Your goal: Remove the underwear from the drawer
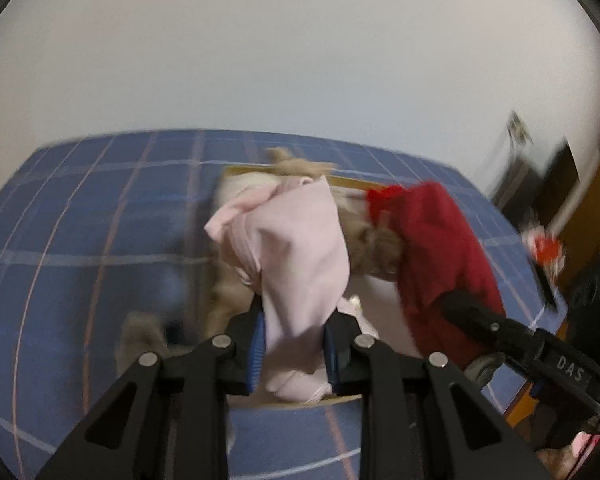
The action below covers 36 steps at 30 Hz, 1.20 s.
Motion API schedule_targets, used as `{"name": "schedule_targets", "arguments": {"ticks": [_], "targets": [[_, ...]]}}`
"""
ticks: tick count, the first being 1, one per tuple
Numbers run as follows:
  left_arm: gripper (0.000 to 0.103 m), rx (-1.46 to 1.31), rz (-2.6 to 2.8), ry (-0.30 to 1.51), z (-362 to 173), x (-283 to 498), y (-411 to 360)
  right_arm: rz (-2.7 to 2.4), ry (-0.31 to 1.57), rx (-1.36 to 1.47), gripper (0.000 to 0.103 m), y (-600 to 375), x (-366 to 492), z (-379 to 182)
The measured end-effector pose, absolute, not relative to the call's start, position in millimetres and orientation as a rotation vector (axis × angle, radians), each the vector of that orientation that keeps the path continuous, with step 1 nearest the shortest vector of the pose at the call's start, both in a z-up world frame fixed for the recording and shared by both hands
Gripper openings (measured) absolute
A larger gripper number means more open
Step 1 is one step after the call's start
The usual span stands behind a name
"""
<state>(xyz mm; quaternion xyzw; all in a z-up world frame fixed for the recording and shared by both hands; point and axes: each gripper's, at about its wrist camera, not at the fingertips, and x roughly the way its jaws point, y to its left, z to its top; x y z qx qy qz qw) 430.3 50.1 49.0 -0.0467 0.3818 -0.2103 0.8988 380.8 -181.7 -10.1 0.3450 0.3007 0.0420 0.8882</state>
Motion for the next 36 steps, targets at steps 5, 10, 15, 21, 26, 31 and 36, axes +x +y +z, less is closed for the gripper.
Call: {"name": "schedule_targets", "arguments": {"ticks": [5, 10, 15, 21, 26, 31, 36], "targets": [[0.021, -0.207, -0.341, 0.807, 34.1, 418.6, 103.9, 0.097, 0.628, 0.714, 0.032, -176.7, 386.5, -11.8], [0.017, -0.229, -0.339, 0.8, 34.0, 397.4, 129.5, 0.122, 0.639, 0.696, 0.032, -164.6, 392.9, -14.8], [0.015, -0.22, -0.275, 0.755, 47.3, 415.2, 136.5, 0.14, 0.652, 0.683, 0.032, -154.9, 397.0, -16.3], [0.015, -0.148, -0.204, 0.766, 44.1, 464.8, 131.5, 0.135, 0.65, 0.673, 0.032, -155.1, 399.9, -13.8], [0.017, -0.114, -0.201, 0.88, 10.0, 479.3, 125.3, 0.114, 0.651, 0.68, 0.032, -160.9, 402.7, -16.2], [0.028, -0.23, -0.204, 0.952, 13.2, 499.2, 133.7, 0.134, 0.672, 0.685, 0.032, -155.3, 402.7, -20.2], [0.041, -0.347, -0.154, 1.025, 4.8, 522.5, 130.6, 0.135, 0.655, 0.691, 0.033, -156.8, 401.4, -15.6]]}}
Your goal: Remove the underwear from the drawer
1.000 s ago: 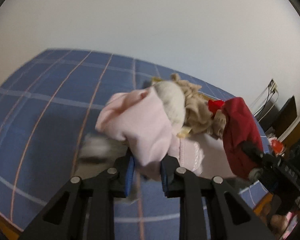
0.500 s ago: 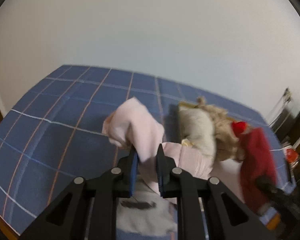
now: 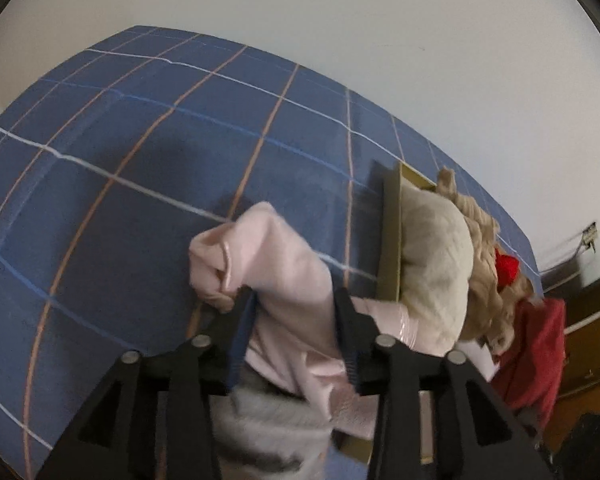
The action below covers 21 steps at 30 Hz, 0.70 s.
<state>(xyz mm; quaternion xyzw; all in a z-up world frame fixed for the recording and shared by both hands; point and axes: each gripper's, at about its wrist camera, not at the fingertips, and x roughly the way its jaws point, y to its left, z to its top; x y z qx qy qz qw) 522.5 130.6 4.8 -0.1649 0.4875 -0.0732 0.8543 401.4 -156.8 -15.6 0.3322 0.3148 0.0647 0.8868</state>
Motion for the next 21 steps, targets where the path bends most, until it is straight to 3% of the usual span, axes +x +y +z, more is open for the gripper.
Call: {"name": "schedule_targets", "arguments": {"ticks": [6, 8, 11, 21], "targets": [[0.034, -0.043, -0.082, 0.903, -1.7, 503.3, 92.7, 0.127, 0.649, 0.7, 0.033, -164.7, 399.8, -15.1], [0.02, -0.017, -0.094, 0.897, -1.8, 497.0, 92.5, 0.126, 0.65, 0.709, 0.033, -164.8, 392.1, -14.3], [0.012, -0.033, -0.125, 0.905, 3.2, 472.8, 98.3, 0.131, 0.651, 0.721, 0.033, -167.2, 388.0, -14.9], [0.008, -0.114, -0.238, 0.867, 2.4, 363.5, 103.3, 0.137, 0.634, 0.721, 0.033, -168.6, 367.1, -14.3]]}}
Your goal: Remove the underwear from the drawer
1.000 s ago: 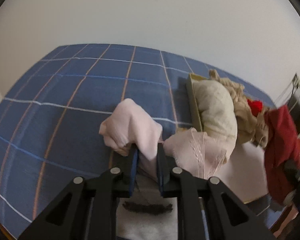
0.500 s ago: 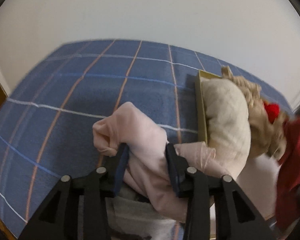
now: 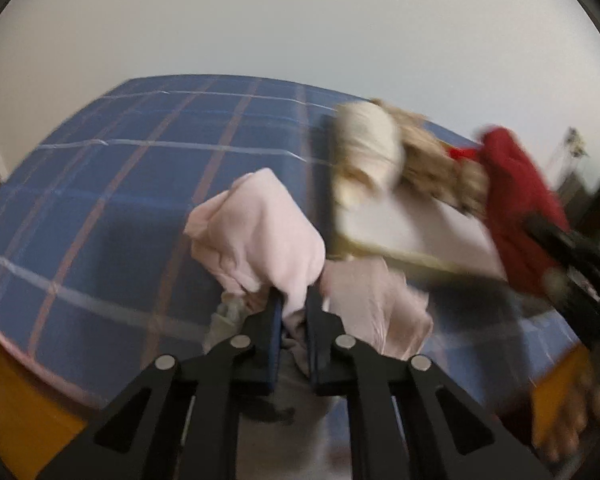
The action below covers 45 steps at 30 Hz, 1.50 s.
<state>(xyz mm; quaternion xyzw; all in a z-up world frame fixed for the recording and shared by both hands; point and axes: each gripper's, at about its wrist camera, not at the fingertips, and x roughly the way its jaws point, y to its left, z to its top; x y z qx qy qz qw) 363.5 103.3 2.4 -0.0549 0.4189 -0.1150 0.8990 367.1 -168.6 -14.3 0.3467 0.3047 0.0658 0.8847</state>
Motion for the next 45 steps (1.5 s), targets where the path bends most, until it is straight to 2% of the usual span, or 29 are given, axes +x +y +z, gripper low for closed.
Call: {"name": "schedule_targets", "arguments": {"ticks": [7, 15, 21, 22, 23, 27, 29, 31, 33, 34, 35, 36, 37, 40, 45], "targets": [[0.007, -0.109, -0.378, 0.851, 6.1, 332.2, 88.4, 0.131, 0.638, 0.727, 0.033, -174.0, 349.6, -19.0], [0.007, -0.069, -0.403, 0.74, 51.4, 312.6, 98.8, 0.106, 0.597, 0.725, 0.033, -185.7, 339.6, -9.0], [0.008, -0.101, -0.418, 0.89, 23.4, 328.6, 93.2, 0.147, 0.623, 0.722, 0.034, -174.3, 337.5, -11.9], [0.013, -0.109, -0.408, 0.921, 16.6, 332.9, 91.4, 0.144, 0.625, 0.721, 0.034, -174.1, 338.2, -12.3], [0.023, -0.11, -0.395, 0.937, 13.5, 336.2, 89.6, 0.141, 0.626, 0.722, 0.034, -174.0, 339.1, -12.9], [0.046, -0.12, -0.337, 0.982, 7.3, 352.4, 79.5, 0.136, 0.631, 0.728, 0.034, -175.2, 340.9, -16.1], [0.08, -0.14, -0.352, 1.004, 8.1, 357.2, 69.3, 0.132, 0.631, 0.737, 0.034, -176.6, 341.6, -17.2], [0.094, -0.063, -0.344, 0.997, 5.1, 359.4, 47.8, 0.131, 0.632, 0.745, 0.034, -177.2, 342.8, -17.5], [0.082, 0.078, -0.31, 0.952, 3.3, 355.6, 29.9, 0.136, 0.63, 0.744, 0.034, -177.4, 340.9, -16.0], [0.068, 0.133, -0.29, 0.931, 2.5, 353.5, 26.5, 0.137, 0.627, 0.741, 0.034, -177.9, 339.5, -14.9], [0.05, 0.169, -0.285, 0.907, 3.4, 350.8, 28.4, 0.134, 0.621, 0.737, 0.034, -179.5, 337.5, -13.3], [0.039, 0.159, -0.302, 0.901, 5.4, 350.6, 33.3, 0.129, 0.615, 0.735, 0.034, -181.1, 335.7, -12.2], [0.021, 0.124, -0.334, 0.905, 8.9, 351.8, 42.6, 0.118, 0.607, 0.736, 0.034, -183.6, 334.7, -11.3], [0.016, 0.043, -0.405, 0.87, 29.0, 352.4, 73.4, 0.111, 0.61, 0.751, 0.034, -185.3, 335.9, -12.7], [0.016, -0.01, -0.328, 0.734, 65.4, 349.0, 115.6, 0.131, 0.628, 0.759, 0.034, -178.8, 338.0, -16.0]]}}
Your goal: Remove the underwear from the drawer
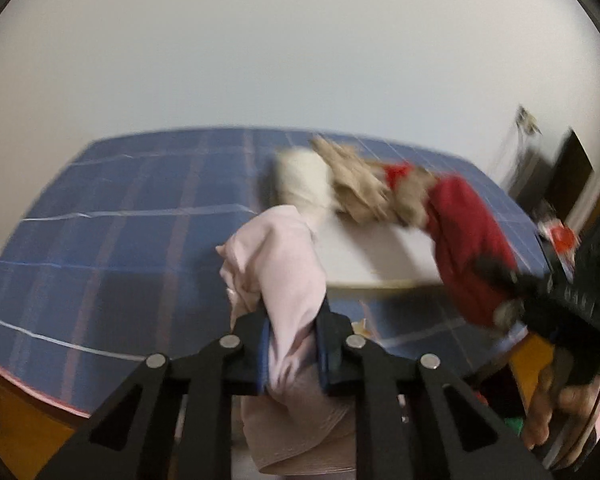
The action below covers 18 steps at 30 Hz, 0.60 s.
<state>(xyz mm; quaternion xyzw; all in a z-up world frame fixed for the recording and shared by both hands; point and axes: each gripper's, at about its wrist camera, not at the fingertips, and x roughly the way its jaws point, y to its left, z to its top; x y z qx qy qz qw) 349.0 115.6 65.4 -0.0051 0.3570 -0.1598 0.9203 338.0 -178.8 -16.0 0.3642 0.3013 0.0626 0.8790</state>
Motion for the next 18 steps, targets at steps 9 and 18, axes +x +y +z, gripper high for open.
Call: {"name": "schedule_targets", "arguments": {"ticks": [9, 18], "targets": [[0.016, -0.103, -0.213, 0.847, 15.4, 355.6, 160.2, 0.141, 0.622, 0.741, 0.034, -172.7, 337.4, -10.8], [0.016, -0.04, -0.496, 0.806, 40.8, 296.3, 88.5, 0.122, 0.614, 0.742, 0.034, -179.2, 329.7, -10.0]]}}
